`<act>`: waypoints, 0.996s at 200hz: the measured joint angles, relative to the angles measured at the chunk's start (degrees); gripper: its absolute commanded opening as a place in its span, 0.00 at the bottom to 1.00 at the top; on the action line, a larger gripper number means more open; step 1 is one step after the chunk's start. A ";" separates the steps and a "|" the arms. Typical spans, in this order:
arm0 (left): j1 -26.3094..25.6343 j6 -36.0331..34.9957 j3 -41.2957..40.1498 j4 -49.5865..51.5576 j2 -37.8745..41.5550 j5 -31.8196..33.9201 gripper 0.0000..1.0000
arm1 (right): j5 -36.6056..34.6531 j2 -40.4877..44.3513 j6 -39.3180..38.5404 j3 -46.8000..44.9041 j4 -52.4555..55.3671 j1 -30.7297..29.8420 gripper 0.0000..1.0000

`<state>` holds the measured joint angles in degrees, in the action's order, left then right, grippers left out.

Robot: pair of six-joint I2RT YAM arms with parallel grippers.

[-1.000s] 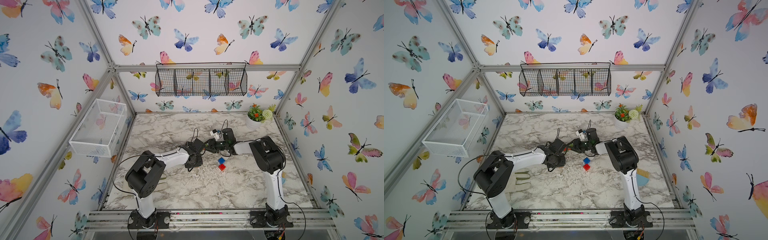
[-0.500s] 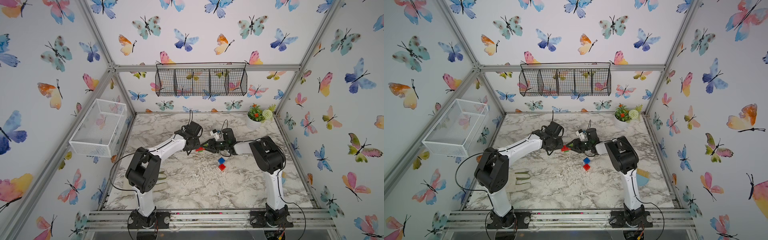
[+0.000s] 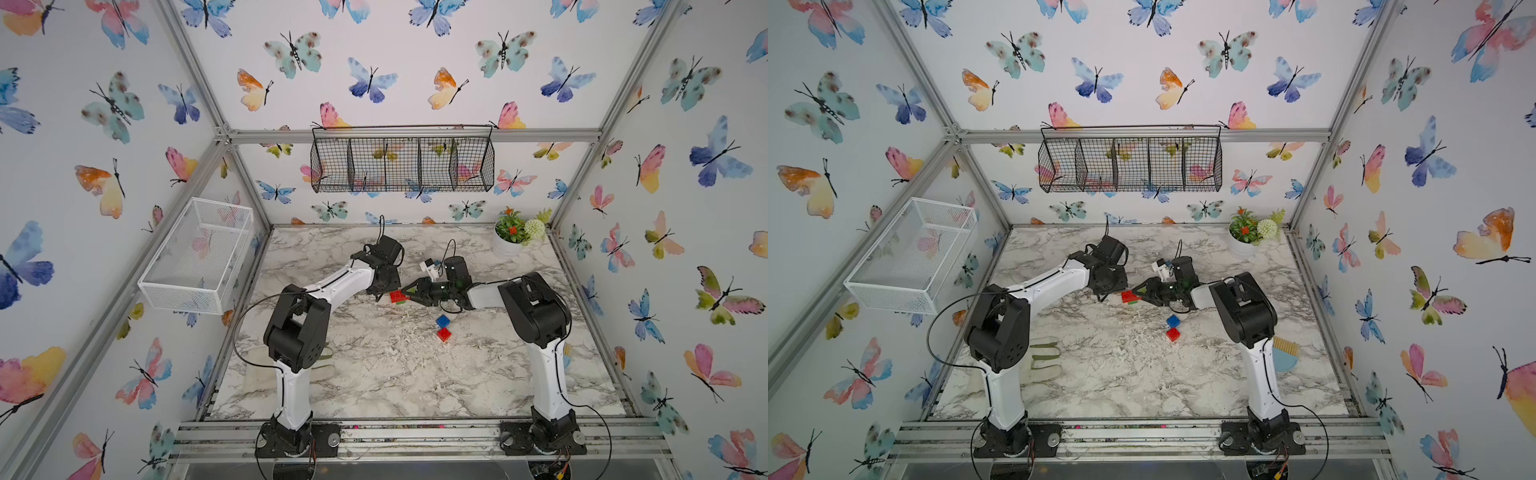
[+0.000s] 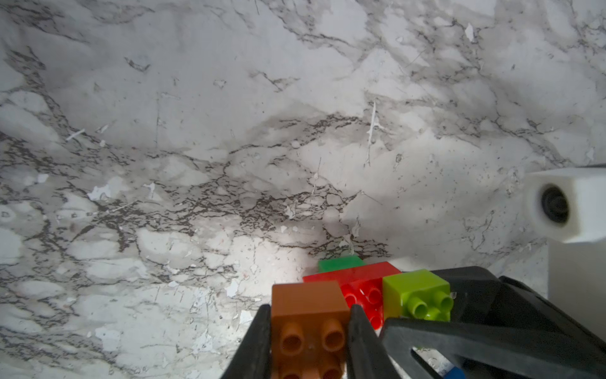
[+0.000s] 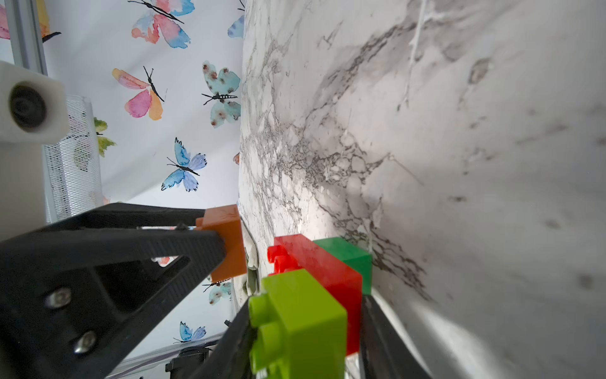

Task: Assemble the letter v with lego
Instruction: Assemble the lego brick with the lego brick.

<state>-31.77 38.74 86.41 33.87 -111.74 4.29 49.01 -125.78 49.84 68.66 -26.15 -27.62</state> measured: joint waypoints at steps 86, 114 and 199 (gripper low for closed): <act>-0.98 2.84 -2.40 -1.36 0.00 -0.72 0.10 | 0.00 0.00 0.00 0.00 0.00 0.00 0.19; -0.98 3.30 -2.40 -1.73 0.00 -0.70 0.10 | 0.00 0.00 0.00 0.00 -0.02 0.00 0.19; -1.09 3.76 -2.40 -1.92 -0.09 -0.70 0.09 | 0.00 0.00 0.00 0.00 -0.04 0.00 0.19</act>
<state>-32.86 42.50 84.01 31.94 -111.83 3.60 49.01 -125.78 49.84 68.66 -26.20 -27.62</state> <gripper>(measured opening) 0.334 0.461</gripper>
